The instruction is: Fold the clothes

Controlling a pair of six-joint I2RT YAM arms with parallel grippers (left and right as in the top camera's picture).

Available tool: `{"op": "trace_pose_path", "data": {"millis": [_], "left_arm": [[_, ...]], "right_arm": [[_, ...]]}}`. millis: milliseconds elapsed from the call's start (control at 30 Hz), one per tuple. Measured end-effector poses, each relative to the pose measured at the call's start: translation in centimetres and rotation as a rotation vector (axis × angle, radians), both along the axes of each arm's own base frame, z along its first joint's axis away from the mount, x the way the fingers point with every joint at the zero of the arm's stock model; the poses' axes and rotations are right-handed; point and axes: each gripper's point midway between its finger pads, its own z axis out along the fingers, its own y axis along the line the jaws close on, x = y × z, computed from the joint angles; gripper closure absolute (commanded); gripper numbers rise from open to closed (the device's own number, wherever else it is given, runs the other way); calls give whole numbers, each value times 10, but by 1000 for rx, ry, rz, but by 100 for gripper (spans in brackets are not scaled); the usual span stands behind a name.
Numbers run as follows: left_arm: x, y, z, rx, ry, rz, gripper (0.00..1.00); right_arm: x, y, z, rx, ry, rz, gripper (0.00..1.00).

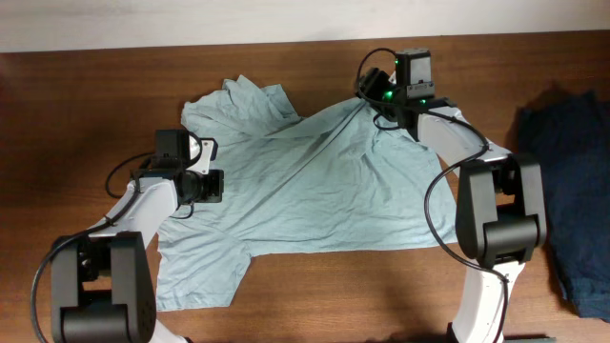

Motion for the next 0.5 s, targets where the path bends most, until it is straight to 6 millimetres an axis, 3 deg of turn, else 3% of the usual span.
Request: {"op": "trace_pose_path", "data": {"millis": [100, 333, 500], "left_arm": [[0, 0, 0, 0, 0, 0, 100], [1, 0, 0, 2, -3, 1, 100], [3, 1, 1, 3, -15, 1, 100]], "right_arm": [[-10, -18, -13, -51, 58, 16, 15], [-44, -87, -37, -34, 219, 34, 15], [-70, -102, -44, 37, 315, 67, 15]]}}
